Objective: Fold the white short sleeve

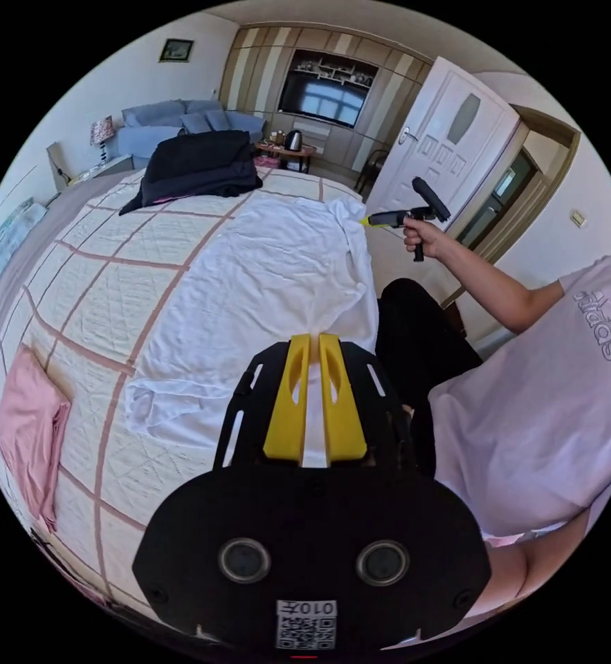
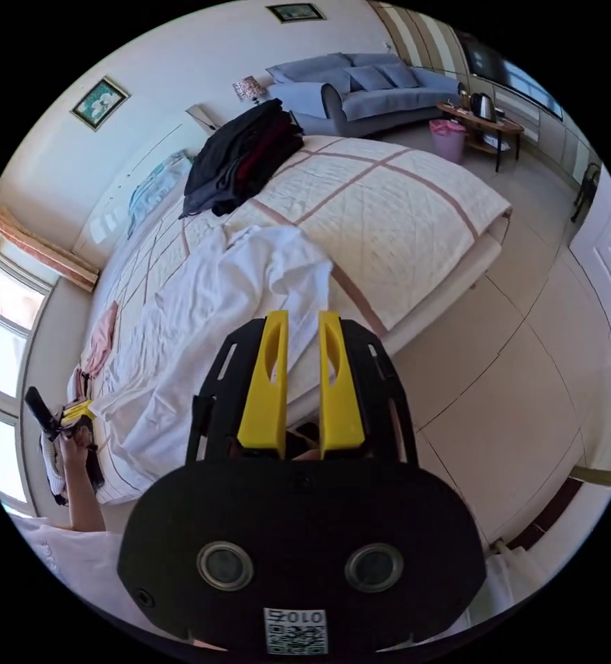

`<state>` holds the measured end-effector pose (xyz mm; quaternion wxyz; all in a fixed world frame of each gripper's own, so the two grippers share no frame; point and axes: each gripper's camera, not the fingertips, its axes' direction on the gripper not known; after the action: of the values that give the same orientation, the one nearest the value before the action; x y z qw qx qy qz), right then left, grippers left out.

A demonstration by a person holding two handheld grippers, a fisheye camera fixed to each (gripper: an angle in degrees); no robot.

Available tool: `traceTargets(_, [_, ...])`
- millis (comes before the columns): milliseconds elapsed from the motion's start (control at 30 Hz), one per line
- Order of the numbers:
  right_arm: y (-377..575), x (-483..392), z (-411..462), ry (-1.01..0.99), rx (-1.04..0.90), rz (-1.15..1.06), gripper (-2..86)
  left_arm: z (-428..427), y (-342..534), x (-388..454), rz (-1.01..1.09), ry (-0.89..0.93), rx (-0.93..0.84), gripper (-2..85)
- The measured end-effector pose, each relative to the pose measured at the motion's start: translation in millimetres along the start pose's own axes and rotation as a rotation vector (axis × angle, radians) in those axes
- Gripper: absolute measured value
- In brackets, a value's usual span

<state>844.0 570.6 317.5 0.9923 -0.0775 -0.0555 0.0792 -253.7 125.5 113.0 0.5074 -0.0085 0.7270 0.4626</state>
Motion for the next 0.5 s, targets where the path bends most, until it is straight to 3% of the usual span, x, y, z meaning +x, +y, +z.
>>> traceTargets(233, [30,-66,-43,-0.405,0.061,-0.356,8.6,-44,-7,-23,-0.175,0.101,0.273,0.5])
traceTargets(367, [58,-102,-53,-0.645,-0.051,-0.524,9.4,-63,-33,-16,-0.165,0.133,0.357,0.4])
traceTargets(500, [76,-113,-47,-0.787,-0.127,-0.527,13.5,-69,-47,8,-0.146,0.151,0.436,0.4])
